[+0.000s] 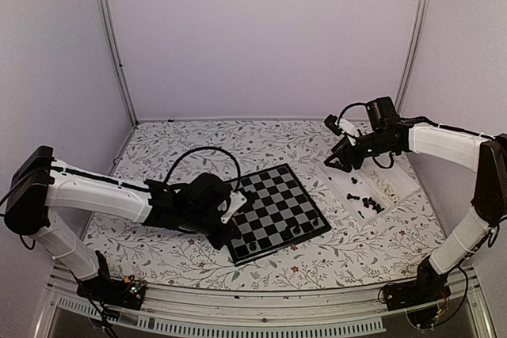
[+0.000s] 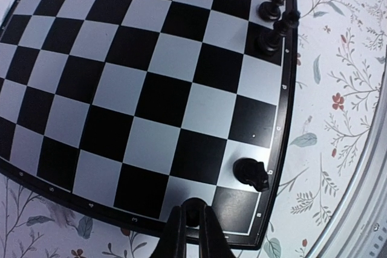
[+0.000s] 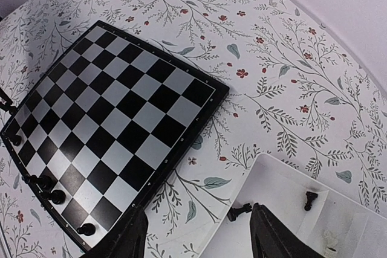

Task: Set up the chess pieces on the board
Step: Place the chess piece on the chessboard.

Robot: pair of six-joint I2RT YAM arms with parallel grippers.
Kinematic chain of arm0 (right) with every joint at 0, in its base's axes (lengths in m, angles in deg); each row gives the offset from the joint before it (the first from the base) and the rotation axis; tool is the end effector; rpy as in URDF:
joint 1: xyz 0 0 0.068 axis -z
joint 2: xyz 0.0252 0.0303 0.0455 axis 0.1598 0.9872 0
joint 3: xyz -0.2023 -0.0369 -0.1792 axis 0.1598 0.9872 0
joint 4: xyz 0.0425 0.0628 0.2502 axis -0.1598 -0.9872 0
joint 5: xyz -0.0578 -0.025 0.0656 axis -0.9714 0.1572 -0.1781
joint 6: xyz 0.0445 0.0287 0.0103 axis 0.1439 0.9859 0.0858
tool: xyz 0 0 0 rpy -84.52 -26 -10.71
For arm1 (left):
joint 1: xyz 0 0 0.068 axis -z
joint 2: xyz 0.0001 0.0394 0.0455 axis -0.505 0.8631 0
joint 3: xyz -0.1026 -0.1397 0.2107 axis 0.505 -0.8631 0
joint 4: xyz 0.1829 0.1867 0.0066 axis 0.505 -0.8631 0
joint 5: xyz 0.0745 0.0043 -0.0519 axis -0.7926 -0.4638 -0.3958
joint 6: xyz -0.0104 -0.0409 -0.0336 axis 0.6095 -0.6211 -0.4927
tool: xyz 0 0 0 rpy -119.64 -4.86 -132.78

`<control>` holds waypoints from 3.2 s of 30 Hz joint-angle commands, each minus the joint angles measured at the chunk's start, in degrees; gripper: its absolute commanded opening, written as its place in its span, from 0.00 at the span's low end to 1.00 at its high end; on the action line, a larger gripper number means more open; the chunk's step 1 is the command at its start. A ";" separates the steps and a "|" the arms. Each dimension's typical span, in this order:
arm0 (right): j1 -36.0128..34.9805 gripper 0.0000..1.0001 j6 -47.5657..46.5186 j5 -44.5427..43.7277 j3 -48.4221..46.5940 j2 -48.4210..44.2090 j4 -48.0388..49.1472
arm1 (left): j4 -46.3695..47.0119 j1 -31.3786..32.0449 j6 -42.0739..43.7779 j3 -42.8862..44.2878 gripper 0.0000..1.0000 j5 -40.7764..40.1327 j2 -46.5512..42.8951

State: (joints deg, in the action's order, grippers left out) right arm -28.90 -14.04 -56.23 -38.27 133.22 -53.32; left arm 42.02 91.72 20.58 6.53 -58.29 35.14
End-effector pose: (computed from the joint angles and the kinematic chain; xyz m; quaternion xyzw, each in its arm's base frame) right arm 0.3134 0.1305 0.2459 -0.4598 0.7838 0.2003 0.3662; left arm 0.1447 -0.2642 0.1746 0.3941 0.8633 -0.1835 0.2562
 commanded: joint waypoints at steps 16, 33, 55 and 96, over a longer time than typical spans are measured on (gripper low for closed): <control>0.09 0.63 -1.17 -1.26 0.10 0.95 0.48 | -0.78 3.78 3.50 1.14 0.00 1.99 3.82; 0.08 0.63 -1.35 -1.53 0.06 1.30 0.13 | -2.82 5.47 3.59 2.28 0.00 0.91 6.47; 0.02 0.64 -1.28 -1.26 -0.03 1.30 -0.30 | -4.20 4.92 1.39 4.91 0.00 -15.17 8.74; 0.08 0.65 -1.16 -0.73 -0.62 1.92 -0.91 | -5.21 4.36 0.75 3.27 0.21 -11.37 5.11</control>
State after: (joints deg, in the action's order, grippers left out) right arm -28.90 -15.09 -57.45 -38.25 134.03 -53.95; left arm 38.21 96.29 21.50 9.85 -69.74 41.43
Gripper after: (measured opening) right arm 0.647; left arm 0.166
